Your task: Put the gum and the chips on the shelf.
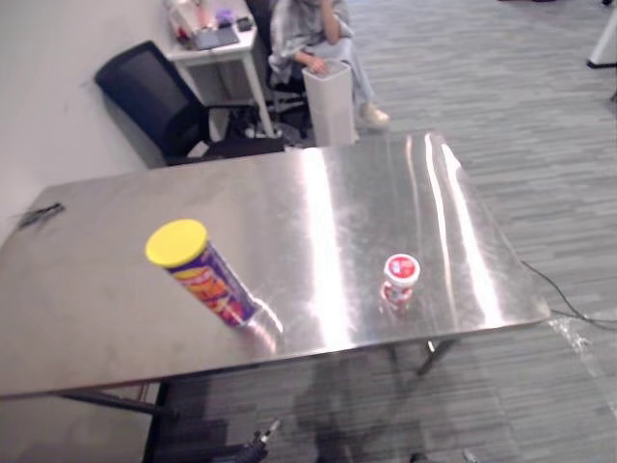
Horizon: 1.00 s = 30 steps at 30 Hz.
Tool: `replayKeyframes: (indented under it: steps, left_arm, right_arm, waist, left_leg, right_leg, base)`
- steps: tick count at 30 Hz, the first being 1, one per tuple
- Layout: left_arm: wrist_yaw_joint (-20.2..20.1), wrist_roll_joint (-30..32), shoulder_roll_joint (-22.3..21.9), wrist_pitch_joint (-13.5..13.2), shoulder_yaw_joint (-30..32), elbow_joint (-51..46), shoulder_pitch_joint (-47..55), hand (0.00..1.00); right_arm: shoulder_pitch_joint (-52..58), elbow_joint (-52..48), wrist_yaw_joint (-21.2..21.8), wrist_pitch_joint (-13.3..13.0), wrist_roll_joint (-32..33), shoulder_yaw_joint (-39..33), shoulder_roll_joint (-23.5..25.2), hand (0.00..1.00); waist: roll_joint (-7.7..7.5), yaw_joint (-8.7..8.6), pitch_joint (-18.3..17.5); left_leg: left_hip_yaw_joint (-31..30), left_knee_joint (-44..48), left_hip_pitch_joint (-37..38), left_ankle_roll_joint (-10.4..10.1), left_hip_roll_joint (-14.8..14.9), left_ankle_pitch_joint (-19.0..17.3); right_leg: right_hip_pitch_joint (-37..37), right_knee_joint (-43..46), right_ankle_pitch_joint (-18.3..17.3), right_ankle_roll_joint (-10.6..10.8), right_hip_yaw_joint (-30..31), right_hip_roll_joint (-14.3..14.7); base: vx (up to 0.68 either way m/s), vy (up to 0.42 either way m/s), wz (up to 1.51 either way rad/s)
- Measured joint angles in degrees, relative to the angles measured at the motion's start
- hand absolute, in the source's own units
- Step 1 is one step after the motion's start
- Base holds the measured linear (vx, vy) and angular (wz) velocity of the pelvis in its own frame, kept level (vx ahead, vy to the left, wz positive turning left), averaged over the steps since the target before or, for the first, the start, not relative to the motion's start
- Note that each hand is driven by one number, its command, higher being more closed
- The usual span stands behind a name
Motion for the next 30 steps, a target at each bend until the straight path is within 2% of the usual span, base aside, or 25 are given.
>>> replayKeyframes:
  steps: [7, 10, 13, 16, 21, 25, 27, 29, 30]
  left_arm:
    - [0.0, 2.1, 0.6, -0.3, 0.3, 0.0, 0.1, 0.0]
    - [-0.1, 3.8, 0.7, -0.3, 0.4, -0.1, 0.4, 0.0]
    - [-0.2, 4.4, 0.7, -0.2, 2.5, -0.1, 0.9, 0.0]
    - [-0.2, 4.5, 1.1, -0.1, 2.5, -0.1, 1.2, 0.0]
    - [-0.2, 4.5, 1.1, 0.2, 3.8, -0.1, 1.6, 0.0]
    - [-0.2, 4.5, 1.2, 0.2, 4.3, -0.2, 1.6, 0.0]
    - [0.0, 4.4, 1.1, 0.1, 4.3, -0.8, 2.1, 0.0]
    - [0.1, 4.4, 0.9, 0.1, 4.3, -1.9, 3.0, 0.0]
    - [0.1, 4.3, 0.9, 0.1, 4.3, -2.2, 3.2, 0.0]
  right_arm:
    - [-0.8, 0.1, -0.4, 0.0, 0.0, -5.8, -1.1, 0.0]
    - [-1.3, 0.1, -0.8, 0.3, -1.2, -13.4, -3.6, 0.0]
    - [-3.4, 0.1, -1.0, 0.5, -4.2, -22.1, -8.1, 0.0]
    - [-6.7, 0.0, -2.2, 0.5, -4.2, -29.3, -12.8, 0.0]
    - [-13.0, 1.8, -3.6, 0.5, -3.7, -35.7, -20.5, 0.0]
    - [-17.0, -2.2, -5.8, 0.4, -3.2, -31.9, -23.8, 0.0]
    - [-16.5, -14.1, -8.2, 0.2, -3.5, -23.8, -23.8, 0.0]
    - [-15.6, -23.8, -10.0, -0.2, -4.5, -19.6, -23.8, 0.0]
    - [-14.4, -31.7, -11.3, -0.8, -5.7, -16.9, -23.8, 0.0]
  waist:
    - [-1.59, 0.18, -0.7]
    - [-1.36, 0.02, -1.1]
    - [-1.38, 0.01, -1.1]
    - [-1.47, -0.1, -1.2]
    - [-1.87, -0.44, -2.0]
    - [-2.05, -0.71, -2.3]
    - [-2.29, -1.14, -2.3]
    - [-2.07, -1.5, -2.4]
    - [-2.1, -1.55, -2.4]
  left_leg:
    - [-0.7, -6.6, 1.9, -0.3, -0.8, 4.4]
    - [-0.8, -8.9, 1.8, -0.3, -0.9, 6.1]
    - [-0.8, -9.1, 1.7, -0.4, -0.9, 6.1]
    - [-0.9, -9.1, 1.4, -0.6, -1.0, 6.0]
    - [-1.4, -8.9, -0.1, 0.1, -1.6, 6.4]
    - [-1.4, -8.8, 0.1, 0.1, -1.7, 6.3]
    - [-1.2, -8.8, 0.2, 0.0, -1.6, 6.2]
    - [-0.9, -8.8, 0.2, 0.0, -1.7, 6.0]
    - [-0.5, -8.8, 0.1, -0.1, -1.9, 5.9]
  right_leg:
    - [0.6, -3.0, 0.4, -0.6, -3.4, -0.3]
    - [-0.4, -3.5, 0.6, -0.7, -4.1, -0.1]
    - [-0.4, -3.7, 0.2, -0.8, -4.5, -0.1]
    - [-0.5, -3.9, 0.5, -0.7, -4.8, 0.0]
    - [-1.2, -4.6, 2.0, -0.5, -5.0, 0.0]
    - [-1.3, -4.3, 2.1, -0.4, -4.9, -0.2]
    - [-1.6, -3.9, 2.1, -0.4, -4.7, -0.4]
    - [-2.1, -3.5, 2.1, -0.4, -4.3, -0.6]
    - [-2.5, -3.5, 2.1, -0.4, -4.0, -0.8]
  base:
    - [-0.07, -0.038, 0.04]
    - [-0.11, -0.026, 0.04]
    - [-0.06, -0.012, 0.0]
    - [-0.01, -0.004, 0.02]
    - [0.07, 0.0, 0.04]
    - [0.04, -0.001, -0.01]
    - [-0.02, -0.005, -0.06]
    - [-0.04, 0.01, -0.13]
    - [-0.05, 0.018, -0.18]
